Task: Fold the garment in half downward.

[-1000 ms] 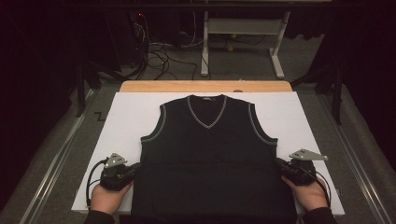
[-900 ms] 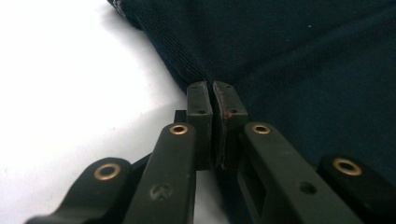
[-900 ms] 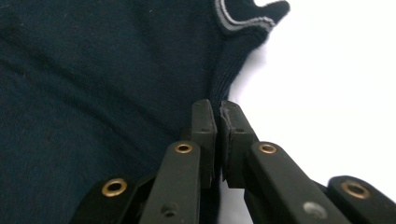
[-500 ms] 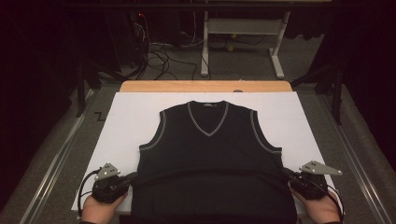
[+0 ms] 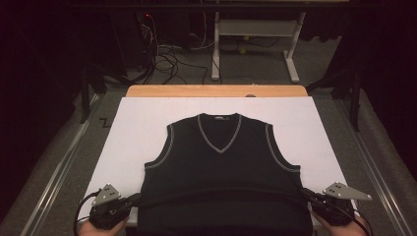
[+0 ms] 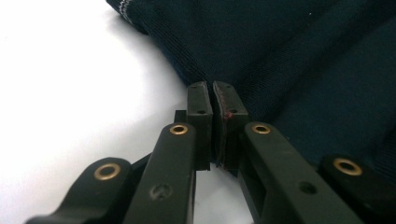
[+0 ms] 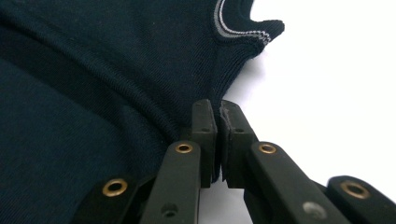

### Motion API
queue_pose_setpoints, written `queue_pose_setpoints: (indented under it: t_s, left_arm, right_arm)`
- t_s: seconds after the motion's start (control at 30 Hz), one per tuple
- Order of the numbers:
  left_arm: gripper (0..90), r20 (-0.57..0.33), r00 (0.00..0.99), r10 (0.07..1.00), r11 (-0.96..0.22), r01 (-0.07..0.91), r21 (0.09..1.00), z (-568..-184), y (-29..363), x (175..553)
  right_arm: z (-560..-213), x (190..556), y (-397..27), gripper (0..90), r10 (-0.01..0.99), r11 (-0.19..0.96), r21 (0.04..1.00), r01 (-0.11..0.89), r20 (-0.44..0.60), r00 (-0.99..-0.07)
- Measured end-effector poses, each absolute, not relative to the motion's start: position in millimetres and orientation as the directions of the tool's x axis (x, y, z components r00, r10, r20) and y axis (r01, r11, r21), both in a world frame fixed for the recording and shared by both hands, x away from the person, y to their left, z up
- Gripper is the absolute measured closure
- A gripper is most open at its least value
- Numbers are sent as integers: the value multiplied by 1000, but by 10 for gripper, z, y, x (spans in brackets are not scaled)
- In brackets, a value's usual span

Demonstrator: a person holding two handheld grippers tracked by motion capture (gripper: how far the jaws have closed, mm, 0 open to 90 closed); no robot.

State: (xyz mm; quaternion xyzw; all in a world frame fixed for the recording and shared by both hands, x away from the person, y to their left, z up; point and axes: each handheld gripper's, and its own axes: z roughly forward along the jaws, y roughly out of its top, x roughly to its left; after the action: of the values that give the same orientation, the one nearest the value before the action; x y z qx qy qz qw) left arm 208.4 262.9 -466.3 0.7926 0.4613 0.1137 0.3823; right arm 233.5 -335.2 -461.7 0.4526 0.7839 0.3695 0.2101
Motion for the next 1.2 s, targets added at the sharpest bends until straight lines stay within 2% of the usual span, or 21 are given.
queue_pose_setpoints:
  t_s: [0.27,0.5,0.53,0.57,0.6,0.63,0.67,0.7,0.8,0.83,0.87,0.9,1.0,1.07,1.2]
  left_arm:
    - [820,-172,564,808,-295,639,710,-4673,2647,1936]
    - [817,-184,565,804,-286,640,713,-4689,2666,1949]
    - [780,-187,566,803,-284,639,715,-4696,2661,1959]
    - [740,-187,566,803,-284,639,715,-4696,2661,1959]
    - [740,-179,560,809,-285,639,715,-4695,2655,1962]
    - [631,-177,553,814,-279,639,717,-4691,2652,1967]
    - [603,-179,546,819,-260,629,732,-4677,2661,1976]
    - [566,-179,546,819,-260,629,732,-4677,2661,1976]
    - [474,-206,524,826,-204,620,758,-4626,2682,2062]
    - [447,-206,524,826,-204,620,758,-4626,2682,2062]
    - [400,-207,515,832,-185,610,770,-4595,2667,2134]
    - [384,-207,515,832,-185,610,770,-4595,2667,2134]
    - [360,-223,533,816,-165,585,794,-4533,2624,2256]
    - [344,-190,554,811,-183,548,816,-4452,2548,2402]
    - [295,-192,559,807,-172,533,829,-4372,2474,2578]
  right_arm:
    - [-4629,2211,-3410,868,859,313,772,554,19,-511]
    - [-4630,2167,-3410,862,856,320,772,550,13,-518]
    - [-4630,2170,-3400,758,853,322,772,547,14,-522]
    - [-4630,2170,-3400,758,853,322,772,547,14,-522]
    - [-4632,2174,-3395,678,851,321,777,541,14,-525]
    - [-4629,2176,-3387,589,855,308,785,538,19,-517]
    - [-4629,2186,-3390,547,856,306,793,526,13,-518]
    - [-4629,2186,-3390,547,856,306,793,526,13,-518]
    - [-4616,2229,-3387,444,863,268,817,510,31,-504]
    - [-4616,2229,-3387,444,863,268,817,510,31,-504]
    - [-4604,2282,-3374,381,866,256,830,496,31,-500]
    - [-4604,2282,-3374,381,866,256,830,496,31,-500]
    - [-4569,2404,-3341,275,865,237,849,472,36,-500]
    - [-4551,2468,-3322,242,869,223,857,465,42,-493]
    - [-4527,2580,-3303,176,874,208,861,463,48,-483]
